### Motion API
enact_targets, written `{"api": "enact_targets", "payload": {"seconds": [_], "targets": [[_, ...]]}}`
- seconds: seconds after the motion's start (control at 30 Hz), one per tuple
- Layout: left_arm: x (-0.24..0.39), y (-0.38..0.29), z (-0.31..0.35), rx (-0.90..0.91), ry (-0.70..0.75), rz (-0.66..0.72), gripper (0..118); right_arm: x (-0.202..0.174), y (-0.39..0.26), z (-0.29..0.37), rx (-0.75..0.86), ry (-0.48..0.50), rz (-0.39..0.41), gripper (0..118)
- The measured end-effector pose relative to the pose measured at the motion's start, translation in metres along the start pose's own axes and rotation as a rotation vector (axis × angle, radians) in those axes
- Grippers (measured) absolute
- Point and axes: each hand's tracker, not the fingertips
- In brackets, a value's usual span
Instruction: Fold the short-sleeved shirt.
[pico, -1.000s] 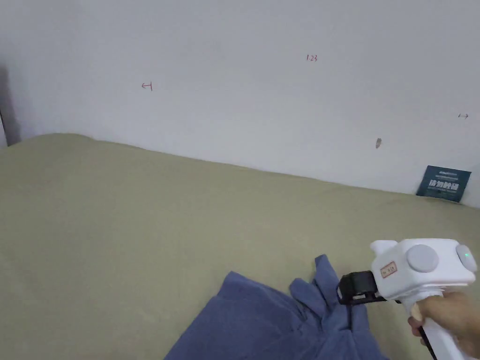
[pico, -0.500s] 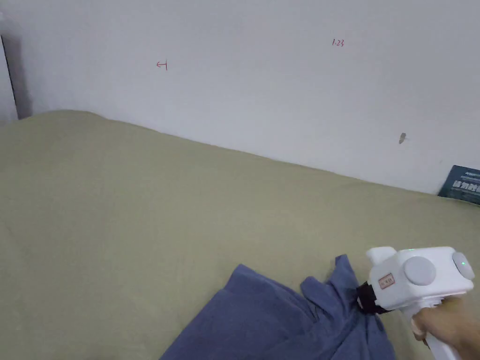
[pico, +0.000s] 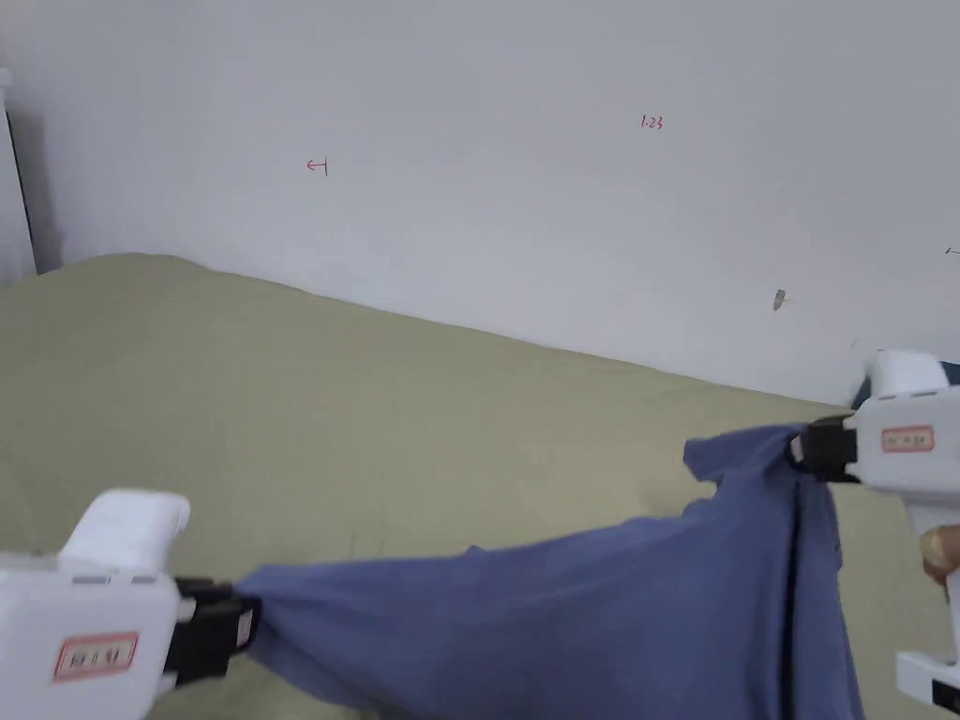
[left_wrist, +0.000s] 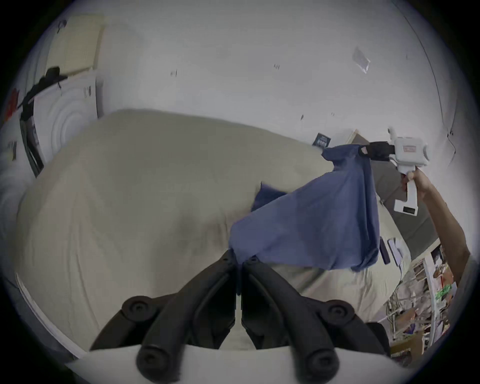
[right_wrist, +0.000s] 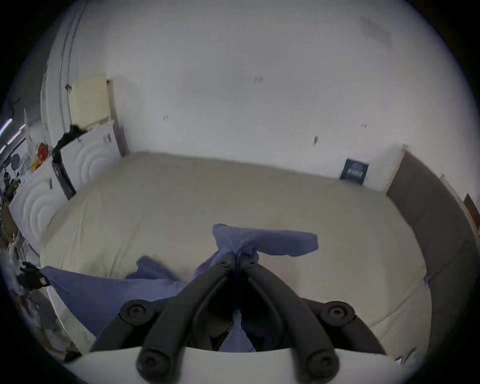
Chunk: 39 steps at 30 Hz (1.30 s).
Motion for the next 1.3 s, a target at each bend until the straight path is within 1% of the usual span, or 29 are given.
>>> {"api": "enact_targets", "payload": {"seconds": [0.07, 0.1, 0.17, 0.23, 0.27, 0.37, 0.4, 0.5, 0.53, 0.63, 0.7, 0.73, 0.83, 0.9, 1.0, 1.03, 1.13, 1.3], "targets": [[0.000, 0.027, -0.004, 0.037, 0.016, -0.021, 2, 0.011, 0.018, 0.014, 0.034, 0.000, -0.023, 3], [0.001, 0.045, -0.008, 0.054, 0.028, -0.038, 2, 0.018, 0.028, 0.017, 0.060, -0.033, -0.022, 3], [0.004, 0.078, -0.018, 0.077, 0.068, -0.072, 2, 0.027, 0.046, 0.024, 0.095, -0.069, -0.025, 3], [0.007, 0.109, -0.030, 0.104, 0.077, -0.093, 2, 0.041, 0.066, 0.027, 0.123, -0.077, -0.067, 3], [0.008, 0.124, -0.035, 0.099, 0.074, -0.097, 2, 0.045, 0.074, 0.030, 0.157, -0.102, -0.084, 3], [0.013, 0.175, -0.048, 0.107, 0.091, -0.103, 2, 0.056, 0.100, 0.037, 0.243, -0.154, -0.089, 3], [0.016, 0.189, -0.048, 0.128, 0.099, -0.097, 2, 0.060, 0.109, 0.039, 0.259, -0.136, -0.092, 3], [0.022, 0.229, -0.048, 0.233, 0.108, -0.114, 2, 0.068, 0.132, 0.046, 0.332, -0.152, -0.091, 3], [0.025, 0.240, -0.048, 0.264, 0.119, -0.120, 2, 0.071, 0.141, 0.046, 0.360, -0.182, -0.095, 3], [0.032, 0.268, -0.047, 0.279, 0.159, -0.133, 2, 0.078, 0.163, 0.047, 0.358, -0.200, -0.069, 3], [0.035, 0.287, -0.045, 0.288, 0.139, -0.115, 2, 0.080, 0.176, 0.049, 0.397, -0.194, -0.077, 3], [0.037, 0.295, -0.044, 0.309, 0.133, -0.117, 2, 0.081, 0.182, 0.049, 0.408, -0.194, -0.079, 3], [0.043, 0.313, -0.034, 0.408, 0.188, -0.141, 2, 0.073, 0.194, 0.060, 0.453, -0.202, -0.024, 3], [0.039, 0.327, -0.033, 0.425, 0.200, -0.132, 2, 0.073, 0.202, 0.059, 0.481, -0.192, -0.008, 3], [0.035, 0.335, -0.029, 0.439, 0.191, -0.088, 2, 0.070, 0.212, 0.062, 0.503, -0.158, -0.051, 3], [0.033, 0.336, -0.029, 0.436, 0.190, -0.087, 2, 0.059, 0.206, 0.072, 0.513, -0.157, -0.042, 3], [0.028, 0.334, -0.029, 0.440, 0.225, -0.097, 2, 0.049, 0.199, 0.074, 0.521, -0.154, 0.003, 3], [0.009, 0.315, -0.033, 0.436, 0.224, -0.118, 2, 0.045, 0.169, 0.076, 0.482, -0.114, 0.015, 3]]}}
